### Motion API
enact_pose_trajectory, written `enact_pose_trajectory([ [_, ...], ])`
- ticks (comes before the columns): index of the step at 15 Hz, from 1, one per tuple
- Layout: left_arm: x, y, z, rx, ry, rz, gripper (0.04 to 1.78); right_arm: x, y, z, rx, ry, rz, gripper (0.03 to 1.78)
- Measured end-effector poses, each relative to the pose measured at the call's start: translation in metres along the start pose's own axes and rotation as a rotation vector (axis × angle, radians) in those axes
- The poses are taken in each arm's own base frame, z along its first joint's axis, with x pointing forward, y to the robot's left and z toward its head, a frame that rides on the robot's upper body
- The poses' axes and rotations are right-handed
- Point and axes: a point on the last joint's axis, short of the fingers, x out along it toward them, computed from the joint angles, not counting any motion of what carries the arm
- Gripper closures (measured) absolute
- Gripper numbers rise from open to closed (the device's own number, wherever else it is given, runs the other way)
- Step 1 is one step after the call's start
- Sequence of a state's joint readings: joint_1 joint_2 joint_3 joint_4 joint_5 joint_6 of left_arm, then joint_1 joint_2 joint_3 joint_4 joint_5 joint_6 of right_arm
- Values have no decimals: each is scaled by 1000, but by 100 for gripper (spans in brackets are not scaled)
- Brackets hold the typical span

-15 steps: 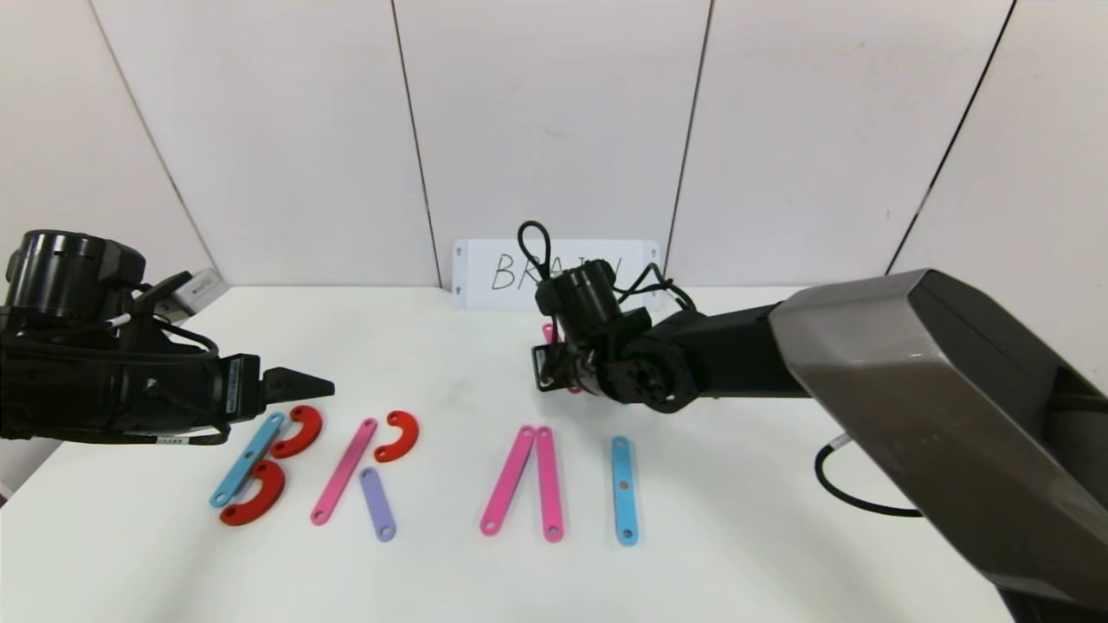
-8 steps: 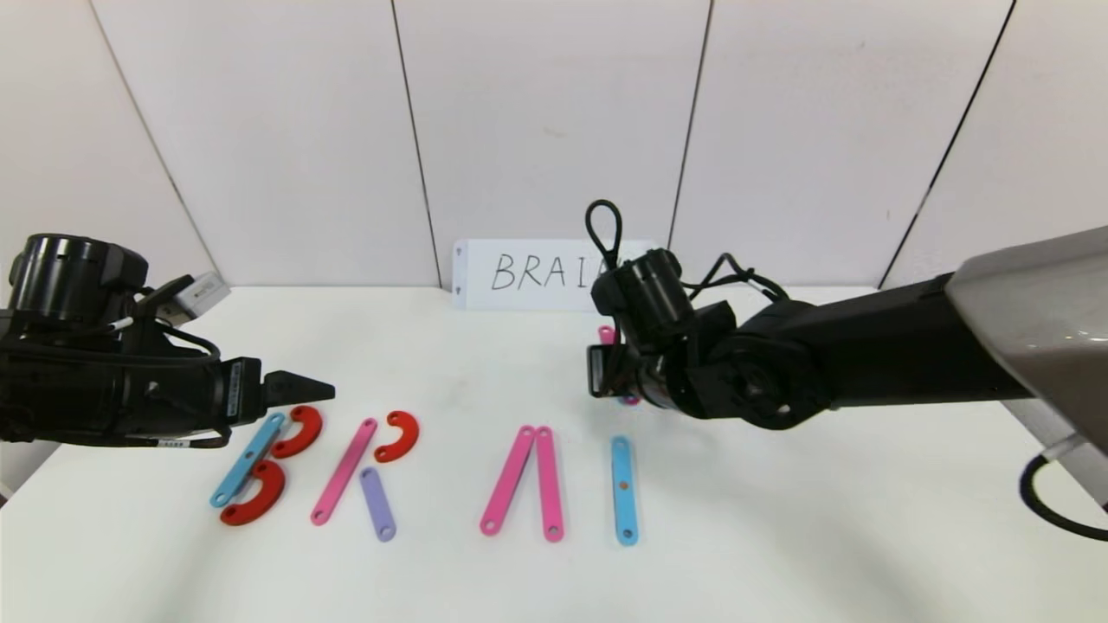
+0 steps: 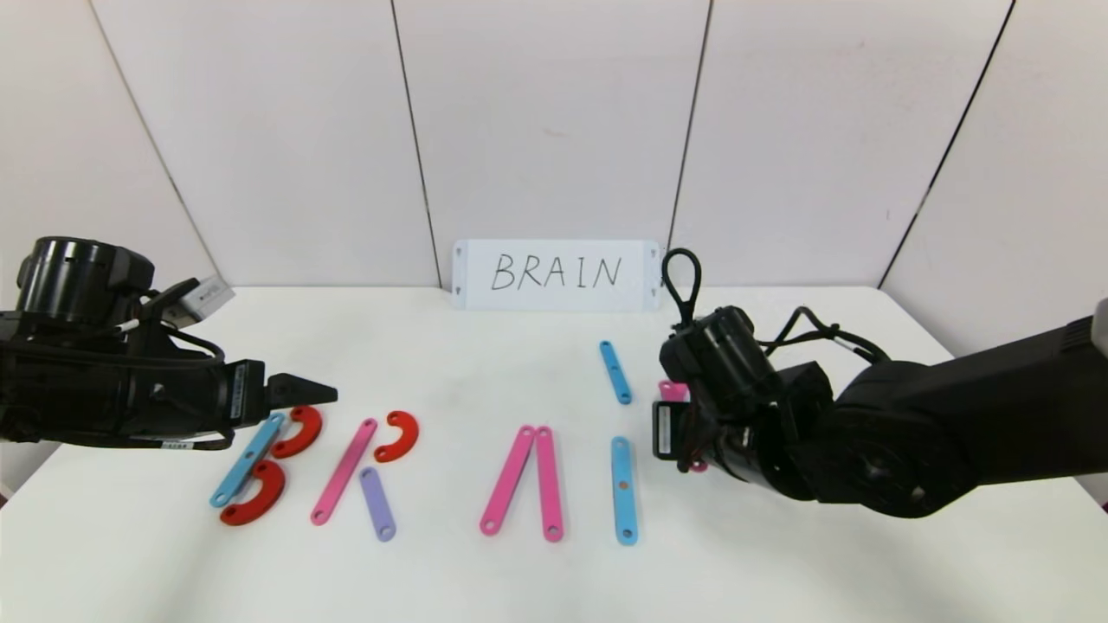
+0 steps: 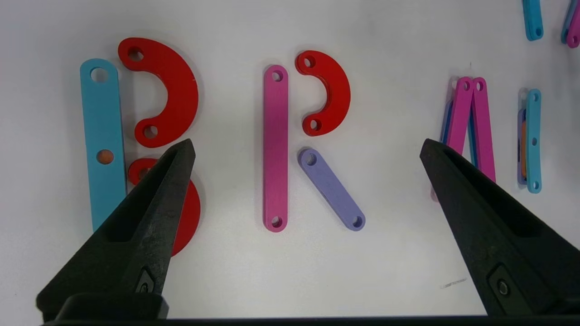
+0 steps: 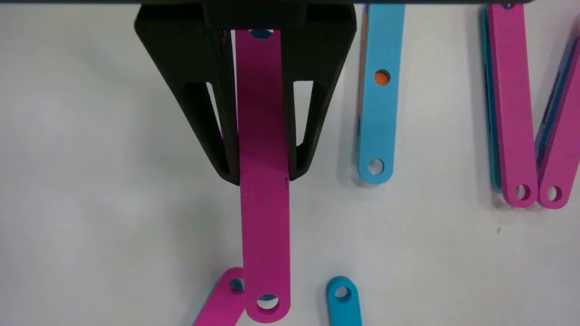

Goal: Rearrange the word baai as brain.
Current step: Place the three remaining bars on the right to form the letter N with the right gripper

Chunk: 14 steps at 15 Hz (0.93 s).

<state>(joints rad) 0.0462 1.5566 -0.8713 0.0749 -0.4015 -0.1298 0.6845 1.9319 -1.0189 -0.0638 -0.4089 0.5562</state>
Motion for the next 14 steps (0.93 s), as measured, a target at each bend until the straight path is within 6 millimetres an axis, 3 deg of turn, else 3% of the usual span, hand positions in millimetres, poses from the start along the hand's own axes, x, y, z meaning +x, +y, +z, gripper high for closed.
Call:
enact_pose_trajectory([
  [7, 2, 1, 0, -1, 5, 0, 8, 6, -13, -25, -2, 26, -9, 151],
  [14, 2, 1, 0, -3, 6, 1, 8, 13, -14, -30, -9, 43, -25, 151],
])
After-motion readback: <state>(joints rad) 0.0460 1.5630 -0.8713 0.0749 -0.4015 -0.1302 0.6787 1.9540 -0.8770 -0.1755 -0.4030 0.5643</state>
